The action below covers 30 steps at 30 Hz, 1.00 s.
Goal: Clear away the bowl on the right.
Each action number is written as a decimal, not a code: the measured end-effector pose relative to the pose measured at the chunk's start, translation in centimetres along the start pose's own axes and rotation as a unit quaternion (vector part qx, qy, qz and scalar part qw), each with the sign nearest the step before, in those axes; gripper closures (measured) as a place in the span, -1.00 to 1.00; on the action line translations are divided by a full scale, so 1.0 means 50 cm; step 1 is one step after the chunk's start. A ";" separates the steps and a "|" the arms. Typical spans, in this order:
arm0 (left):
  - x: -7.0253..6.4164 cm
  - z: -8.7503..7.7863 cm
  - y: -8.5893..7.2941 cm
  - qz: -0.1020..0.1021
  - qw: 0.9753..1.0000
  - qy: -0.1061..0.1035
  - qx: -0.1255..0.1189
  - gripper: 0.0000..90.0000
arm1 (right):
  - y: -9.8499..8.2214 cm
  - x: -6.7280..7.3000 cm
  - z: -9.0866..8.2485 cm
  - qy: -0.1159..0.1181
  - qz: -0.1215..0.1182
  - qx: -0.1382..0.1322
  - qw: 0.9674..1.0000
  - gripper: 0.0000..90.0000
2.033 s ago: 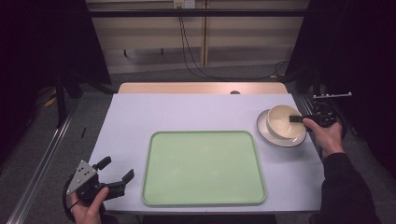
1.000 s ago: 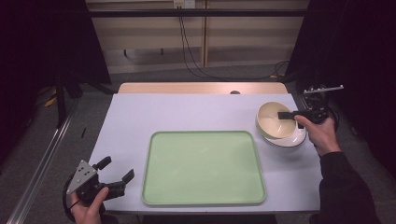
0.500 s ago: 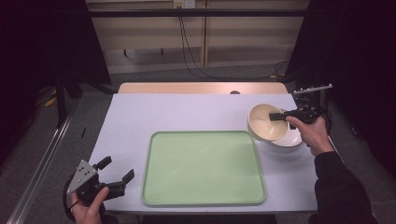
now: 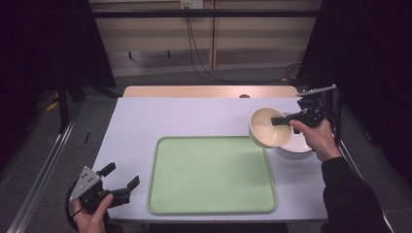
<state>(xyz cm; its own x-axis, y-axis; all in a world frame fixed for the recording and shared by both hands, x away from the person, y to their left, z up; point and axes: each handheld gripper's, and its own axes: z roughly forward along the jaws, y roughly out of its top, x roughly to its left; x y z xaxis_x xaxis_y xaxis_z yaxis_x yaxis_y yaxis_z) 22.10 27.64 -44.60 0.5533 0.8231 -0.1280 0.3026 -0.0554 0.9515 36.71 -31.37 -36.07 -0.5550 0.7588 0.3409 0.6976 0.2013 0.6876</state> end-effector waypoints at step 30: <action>0.000 0.000 0.000 0.009 1.000 -0.005 0.005 -0.95 | 0.013 0.007 0.133 -0.028 0.005 0.086 0.996 0.86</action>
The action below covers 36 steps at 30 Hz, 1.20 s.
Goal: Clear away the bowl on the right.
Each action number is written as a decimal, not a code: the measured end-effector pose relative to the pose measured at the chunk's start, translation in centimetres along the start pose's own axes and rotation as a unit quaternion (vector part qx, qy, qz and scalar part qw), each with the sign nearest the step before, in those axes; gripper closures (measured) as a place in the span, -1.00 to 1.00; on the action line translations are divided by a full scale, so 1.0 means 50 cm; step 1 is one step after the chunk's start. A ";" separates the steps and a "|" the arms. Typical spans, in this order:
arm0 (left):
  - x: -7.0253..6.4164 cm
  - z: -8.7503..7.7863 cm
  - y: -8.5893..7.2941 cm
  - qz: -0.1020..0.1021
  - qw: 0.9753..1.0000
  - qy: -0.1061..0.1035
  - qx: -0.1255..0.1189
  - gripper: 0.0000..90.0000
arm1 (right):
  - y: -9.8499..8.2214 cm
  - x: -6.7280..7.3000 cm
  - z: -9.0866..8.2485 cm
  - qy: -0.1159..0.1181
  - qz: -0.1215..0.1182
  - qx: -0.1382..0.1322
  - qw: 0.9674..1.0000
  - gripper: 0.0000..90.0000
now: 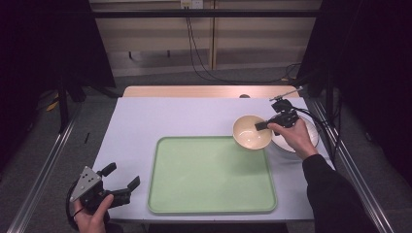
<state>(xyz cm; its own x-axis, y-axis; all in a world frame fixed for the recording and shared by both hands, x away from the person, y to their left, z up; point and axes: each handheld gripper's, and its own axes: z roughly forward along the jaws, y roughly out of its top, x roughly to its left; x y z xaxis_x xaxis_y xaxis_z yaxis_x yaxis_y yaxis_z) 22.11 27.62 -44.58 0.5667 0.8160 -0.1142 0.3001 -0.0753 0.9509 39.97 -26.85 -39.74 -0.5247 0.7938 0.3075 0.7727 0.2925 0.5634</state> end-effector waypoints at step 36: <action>0.000 -0.001 0.000 0.000 1.000 0.001 0.002 -0.95 | -0.032 -0.026 0.088 -0.003 0.023 0.047 0.999 0.86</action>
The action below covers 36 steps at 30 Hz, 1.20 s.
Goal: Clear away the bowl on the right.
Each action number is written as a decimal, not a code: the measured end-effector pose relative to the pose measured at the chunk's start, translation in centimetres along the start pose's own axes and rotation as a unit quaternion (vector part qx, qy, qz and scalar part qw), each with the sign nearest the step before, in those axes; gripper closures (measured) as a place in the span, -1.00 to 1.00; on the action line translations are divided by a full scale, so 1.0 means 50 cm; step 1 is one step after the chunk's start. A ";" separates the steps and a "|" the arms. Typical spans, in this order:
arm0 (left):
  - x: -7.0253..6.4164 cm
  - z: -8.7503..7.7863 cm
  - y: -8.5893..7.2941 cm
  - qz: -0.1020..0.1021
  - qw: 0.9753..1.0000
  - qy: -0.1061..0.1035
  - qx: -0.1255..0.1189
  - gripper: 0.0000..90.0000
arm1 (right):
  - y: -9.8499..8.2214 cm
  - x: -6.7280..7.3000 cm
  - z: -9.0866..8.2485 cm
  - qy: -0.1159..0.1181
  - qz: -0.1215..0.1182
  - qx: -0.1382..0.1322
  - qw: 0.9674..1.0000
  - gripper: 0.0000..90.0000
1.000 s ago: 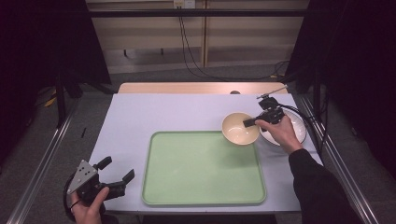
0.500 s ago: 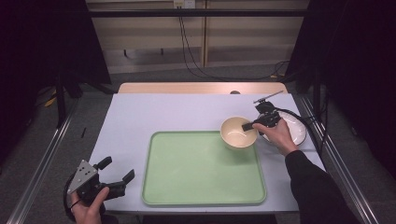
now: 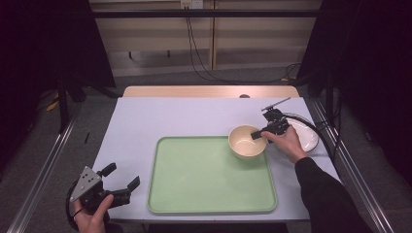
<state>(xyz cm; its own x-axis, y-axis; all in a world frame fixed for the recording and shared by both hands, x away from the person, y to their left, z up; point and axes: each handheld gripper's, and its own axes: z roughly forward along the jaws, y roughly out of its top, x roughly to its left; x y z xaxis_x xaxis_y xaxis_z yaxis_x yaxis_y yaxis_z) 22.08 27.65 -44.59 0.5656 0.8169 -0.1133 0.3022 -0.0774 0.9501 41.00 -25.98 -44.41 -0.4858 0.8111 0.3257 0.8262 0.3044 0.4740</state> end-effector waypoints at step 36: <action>0.000 0.000 0.000 0.001 1.000 0.000 0.000 -0.95 | -0.013 -0.008 -0.009 -0.021 -0.026 -0.024 0.999 0.36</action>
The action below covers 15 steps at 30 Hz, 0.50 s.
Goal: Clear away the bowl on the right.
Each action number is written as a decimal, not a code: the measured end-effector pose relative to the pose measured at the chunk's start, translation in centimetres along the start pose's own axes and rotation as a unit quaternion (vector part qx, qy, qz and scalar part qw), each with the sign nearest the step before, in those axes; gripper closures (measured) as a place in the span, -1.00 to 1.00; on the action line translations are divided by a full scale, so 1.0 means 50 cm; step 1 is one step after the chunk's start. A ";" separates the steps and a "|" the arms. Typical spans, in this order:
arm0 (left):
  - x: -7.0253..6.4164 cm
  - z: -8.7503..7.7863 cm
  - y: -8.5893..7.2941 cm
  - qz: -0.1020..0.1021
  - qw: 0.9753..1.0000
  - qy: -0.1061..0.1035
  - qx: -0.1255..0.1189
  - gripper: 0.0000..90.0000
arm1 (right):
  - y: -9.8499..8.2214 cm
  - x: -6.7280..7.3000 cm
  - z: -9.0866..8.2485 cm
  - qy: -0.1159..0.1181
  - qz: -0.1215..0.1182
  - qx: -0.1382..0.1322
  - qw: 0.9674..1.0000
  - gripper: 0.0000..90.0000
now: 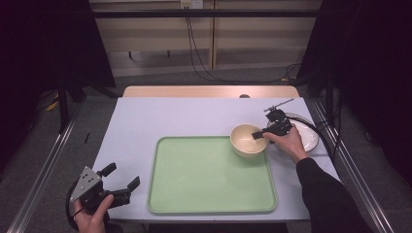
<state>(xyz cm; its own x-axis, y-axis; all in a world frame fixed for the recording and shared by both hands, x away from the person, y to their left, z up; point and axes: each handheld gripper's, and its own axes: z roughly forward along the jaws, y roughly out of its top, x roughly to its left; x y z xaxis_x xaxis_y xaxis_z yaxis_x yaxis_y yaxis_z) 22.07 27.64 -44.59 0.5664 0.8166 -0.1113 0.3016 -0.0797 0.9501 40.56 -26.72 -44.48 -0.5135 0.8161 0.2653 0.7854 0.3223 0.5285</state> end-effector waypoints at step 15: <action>-0.001 0.001 0.000 -0.002 1.000 0.003 -0.002 -0.95 | 0.002 -0.005 -0.006 0.013 -0.015 -0.062 0.998 -0.89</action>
<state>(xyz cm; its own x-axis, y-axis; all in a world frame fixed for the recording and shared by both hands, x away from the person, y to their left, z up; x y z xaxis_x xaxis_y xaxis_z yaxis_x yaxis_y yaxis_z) 22.09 27.55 -44.59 0.5614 0.8198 -0.1133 0.3010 -0.0747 0.9507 40.67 -27.00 -44.25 -0.5468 0.7934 0.2675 0.7215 0.2844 0.6314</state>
